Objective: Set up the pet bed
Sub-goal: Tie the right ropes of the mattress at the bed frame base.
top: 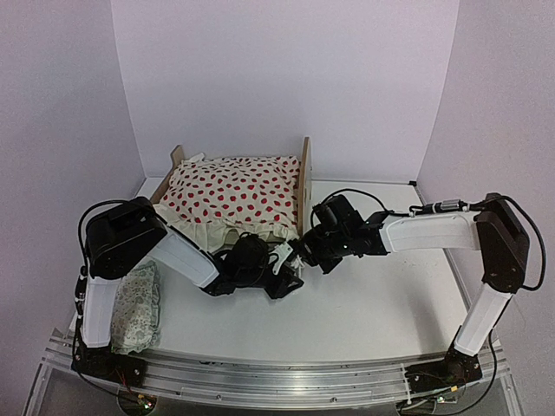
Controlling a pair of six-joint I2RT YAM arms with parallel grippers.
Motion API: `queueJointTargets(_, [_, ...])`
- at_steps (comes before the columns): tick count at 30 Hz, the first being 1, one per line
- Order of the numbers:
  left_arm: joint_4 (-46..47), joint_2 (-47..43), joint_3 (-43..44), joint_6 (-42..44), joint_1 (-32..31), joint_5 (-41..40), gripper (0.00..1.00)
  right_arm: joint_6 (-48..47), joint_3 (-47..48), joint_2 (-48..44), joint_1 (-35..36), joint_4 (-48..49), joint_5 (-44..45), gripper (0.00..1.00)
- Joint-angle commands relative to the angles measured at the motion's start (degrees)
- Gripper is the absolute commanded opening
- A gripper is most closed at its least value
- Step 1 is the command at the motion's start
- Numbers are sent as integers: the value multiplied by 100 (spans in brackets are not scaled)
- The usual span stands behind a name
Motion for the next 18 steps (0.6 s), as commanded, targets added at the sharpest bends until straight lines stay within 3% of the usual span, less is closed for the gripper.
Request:
queueJointTargets(1, [247, 180, 184, 0, -52, -541, 40, 0, 192, -91, 22, 61, -90, 0])
queueJointTargets(4, [333, 286, 259, 10, -58, -560, 35, 5, 158, -137, 22, 56, -105, 0])
queueJointTargets(10, [305, 288, 347, 1, -125, -703, 1, 5, 81, -225, -36, 28, -185, 0])
queueJointTargets(18, [-306, -331, 116, 114, -117, -1021, 0, -91, -178, -465, -224, -12, -251, 0])
